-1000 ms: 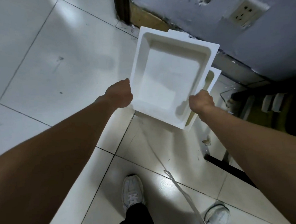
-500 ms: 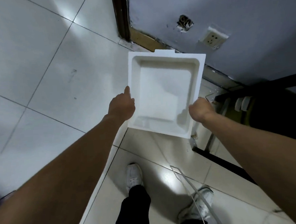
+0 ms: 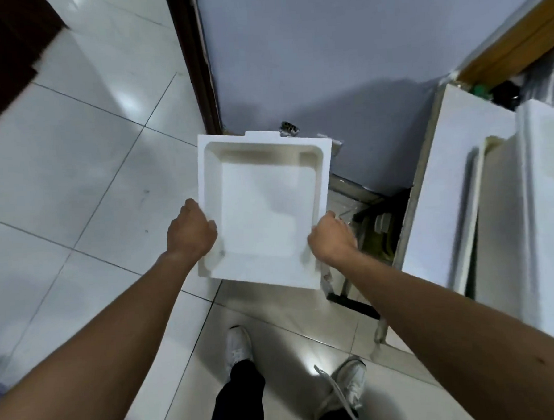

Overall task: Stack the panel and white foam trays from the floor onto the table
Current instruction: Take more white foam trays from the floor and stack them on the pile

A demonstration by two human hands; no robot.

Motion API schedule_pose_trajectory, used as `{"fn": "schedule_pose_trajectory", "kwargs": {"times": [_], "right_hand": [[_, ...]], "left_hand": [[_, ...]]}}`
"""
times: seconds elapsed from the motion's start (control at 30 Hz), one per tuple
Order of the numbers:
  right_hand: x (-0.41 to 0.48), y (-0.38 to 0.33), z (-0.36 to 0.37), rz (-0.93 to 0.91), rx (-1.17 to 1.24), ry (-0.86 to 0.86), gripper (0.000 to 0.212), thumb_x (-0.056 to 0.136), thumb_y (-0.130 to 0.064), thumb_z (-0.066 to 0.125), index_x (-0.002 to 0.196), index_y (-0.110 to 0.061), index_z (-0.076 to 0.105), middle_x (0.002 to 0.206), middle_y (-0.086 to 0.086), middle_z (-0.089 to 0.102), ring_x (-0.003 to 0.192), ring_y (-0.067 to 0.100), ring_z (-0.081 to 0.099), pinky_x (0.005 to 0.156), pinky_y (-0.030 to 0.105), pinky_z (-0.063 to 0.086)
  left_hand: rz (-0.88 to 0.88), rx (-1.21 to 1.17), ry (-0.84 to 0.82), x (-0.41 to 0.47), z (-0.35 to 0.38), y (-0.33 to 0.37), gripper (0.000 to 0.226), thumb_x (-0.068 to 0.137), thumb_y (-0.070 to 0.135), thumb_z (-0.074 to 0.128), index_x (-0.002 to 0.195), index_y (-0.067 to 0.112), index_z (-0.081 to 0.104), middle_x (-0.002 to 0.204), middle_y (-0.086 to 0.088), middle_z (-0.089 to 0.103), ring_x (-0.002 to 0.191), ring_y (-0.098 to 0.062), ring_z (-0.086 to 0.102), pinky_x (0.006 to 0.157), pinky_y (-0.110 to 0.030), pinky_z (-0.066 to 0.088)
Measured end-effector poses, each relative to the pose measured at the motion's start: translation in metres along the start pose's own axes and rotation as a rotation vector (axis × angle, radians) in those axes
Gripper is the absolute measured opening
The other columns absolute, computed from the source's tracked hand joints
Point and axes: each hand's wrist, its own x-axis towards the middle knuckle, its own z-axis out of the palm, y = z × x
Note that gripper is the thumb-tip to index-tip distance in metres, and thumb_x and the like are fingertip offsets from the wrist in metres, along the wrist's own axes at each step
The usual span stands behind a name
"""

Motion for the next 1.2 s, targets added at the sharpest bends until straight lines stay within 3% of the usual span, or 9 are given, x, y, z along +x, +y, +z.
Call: {"fn": "schedule_pose_trajectory", "kwargs": {"times": [0.13,0.23,0.33,0.57,0.67,0.77,0.93,1.2], "right_hand": [[-0.036,0.004,-0.046,-0.02,0.007,0.03,0.048,0.095,-0.012,0.045,0.14,0.005,0.042,0.122,0.018,0.063,0.109,0.038,0.061,0.079,0.036,0.05],[-0.06,0.011,-0.081,-0.074,0.056,0.063,0.044,0.097,-0.012,0.043,0.139,0.004,0.04,0.117,0.018,0.063,0.098,0.035,0.061,0.069,0.033,0.043],[-0.081,0.019,-0.111,-0.148,0.092,0.098,0.042,0.101,-0.018,0.043,0.139,0.001,0.038,0.121,0.016,0.061,0.104,0.034,0.061,0.072,0.032,0.042],[-0.138,0.051,-0.181,-0.24,0.204,0.17,0.039,0.104,-0.028,0.038,0.136,-0.007,0.04,0.125,0.015,0.06,0.105,0.034,0.06,0.08,0.038,0.048],[-0.163,0.068,-0.216,-0.312,0.251,0.241,0.033,0.103,-0.032,0.039,0.128,-0.011,0.044,0.12,0.012,0.063,0.1,0.033,0.062,0.083,0.042,0.052],[-0.185,0.09,-0.248,-0.339,0.24,0.306,0.032,0.103,-0.031,0.039,0.125,-0.008,0.044,0.111,0.013,0.063,0.093,0.033,0.06,0.076,0.04,0.049],[-0.207,0.136,-0.286,-0.304,0.273,0.37,0.037,0.102,-0.032,0.039,0.128,-0.007,0.044,0.114,0.015,0.062,0.102,0.036,0.058,0.077,0.04,0.045],[-0.235,0.213,-0.339,-0.273,0.396,0.49,0.031,0.099,-0.035,0.041,0.116,-0.011,0.048,0.107,0.009,0.064,0.097,0.033,0.059,0.08,0.041,0.047]], "left_hand": [[0.092,0.08,-0.002,-0.037,-0.045,0.028,0.043,0.097,0.018,0.054,0.13,-0.005,0.037,0.11,-0.023,0.062,0.096,-0.042,0.062,0.071,-0.036,0.04],[0.159,0.098,0.059,-0.057,-0.079,0.045,0.04,0.098,0.017,0.053,0.127,-0.005,0.036,0.099,-0.023,0.065,0.082,-0.039,0.062,0.065,-0.036,0.04],[0.157,0.01,0.126,-0.076,-0.116,0.065,0.031,0.097,0.017,0.053,0.118,0.0,0.037,0.089,-0.018,0.062,0.071,-0.035,0.053,0.063,-0.037,0.041],[0.27,-0.056,0.206,-0.138,-0.186,0.114,0.02,0.093,0.014,0.048,0.109,0.011,0.035,0.083,-0.011,0.057,0.071,-0.035,0.05,0.063,-0.039,0.041],[0.31,-0.094,0.269,-0.166,-0.205,0.136,0.023,0.096,0.016,0.047,0.115,0.011,0.036,0.083,-0.012,0.06,0.069,-0.034,0.053,0.061,-0.039,0.044],[0.383,-0.122,0.309,-0.191,-0.219,0.161,0.028,0.098,0.017,0.046,0.124,0.011,0.037,0.081,-0.01,0.061,0.069,-0.034,0.055,0.062,-0.039,0.042],[0.512,-0.139,0.374,-0.226,-0.232,0.215,0.036,0.099,0.016,0.044,0.134,0.013,0.036,0.088,-0.009,0.062,0.074,-0.038,0.055,0.065,-0.04,0.042],[0.644,-0.179,0.303,-0.274,-0.233,0.301,0.047,0.101,0.019,0.039,0.146,0.024,0.028,0.092,-0.004,0.061,0.083,-0.039,0.056,0.071,-0.037,0.038]]}}
